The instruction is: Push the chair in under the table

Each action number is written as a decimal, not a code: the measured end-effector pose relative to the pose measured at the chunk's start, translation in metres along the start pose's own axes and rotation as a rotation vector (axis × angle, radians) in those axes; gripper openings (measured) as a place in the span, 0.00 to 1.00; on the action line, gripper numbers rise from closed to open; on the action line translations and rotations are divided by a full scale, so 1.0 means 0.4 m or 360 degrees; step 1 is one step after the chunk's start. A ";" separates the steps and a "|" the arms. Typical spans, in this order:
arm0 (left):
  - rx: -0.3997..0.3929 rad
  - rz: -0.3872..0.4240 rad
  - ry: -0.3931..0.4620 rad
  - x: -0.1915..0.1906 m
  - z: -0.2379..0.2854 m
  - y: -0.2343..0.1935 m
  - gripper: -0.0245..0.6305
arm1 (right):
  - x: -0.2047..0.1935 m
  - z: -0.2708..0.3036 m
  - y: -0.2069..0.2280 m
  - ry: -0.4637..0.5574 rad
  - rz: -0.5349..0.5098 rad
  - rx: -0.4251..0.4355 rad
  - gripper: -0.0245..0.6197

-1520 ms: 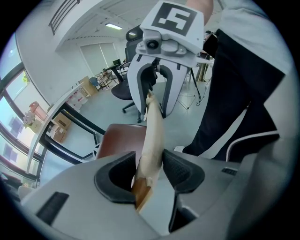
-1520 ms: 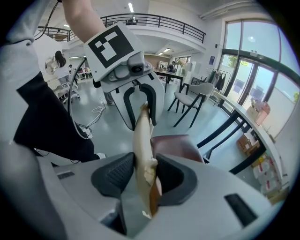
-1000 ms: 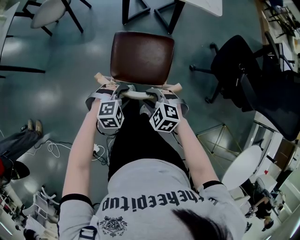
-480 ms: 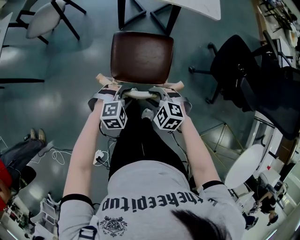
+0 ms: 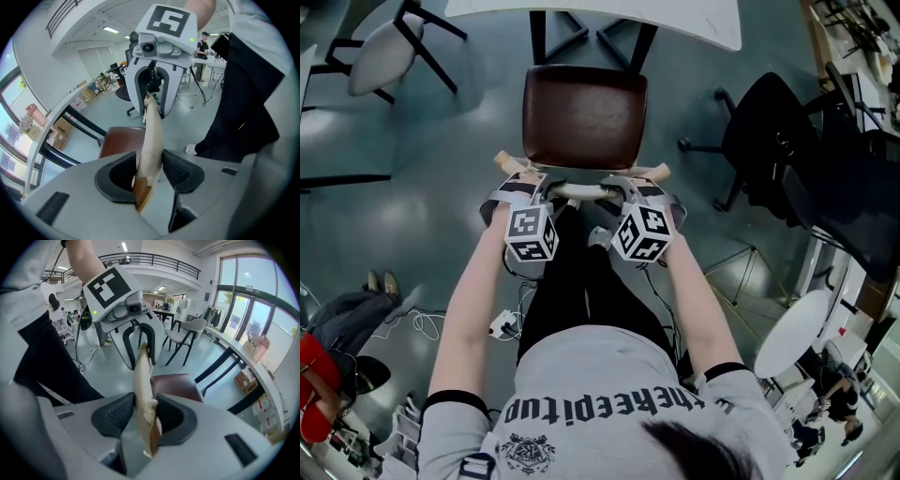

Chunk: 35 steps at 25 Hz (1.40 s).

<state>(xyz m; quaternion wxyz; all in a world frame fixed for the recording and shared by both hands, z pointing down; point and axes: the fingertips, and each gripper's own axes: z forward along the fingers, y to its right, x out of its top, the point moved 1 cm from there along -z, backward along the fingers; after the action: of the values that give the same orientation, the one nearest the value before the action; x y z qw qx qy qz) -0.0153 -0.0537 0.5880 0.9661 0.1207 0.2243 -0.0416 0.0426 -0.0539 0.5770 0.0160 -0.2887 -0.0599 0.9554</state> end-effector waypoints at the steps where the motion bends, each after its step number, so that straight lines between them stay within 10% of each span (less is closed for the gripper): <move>1: -0.0001 0.0003 0.0001 0.000 0.001 -0.007 0.32 | 0.000 0.001 0.007 0.0000 0.0001 0.0000 0.28; 35: -0.0022 0.0108 0.0040 -0.046 0.036 -0.262 0.32 | 0.035 0.061 0.250 -0.0019 0.0075 -0.0058 0.29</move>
<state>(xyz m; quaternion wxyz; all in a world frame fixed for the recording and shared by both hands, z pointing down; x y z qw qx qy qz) -0.0396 -0.1581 0.5862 0.9649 0.1221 0.2325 -0.0058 0.0179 -0.1548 0.5770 -0.0123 -0.2845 -0.0706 0.9560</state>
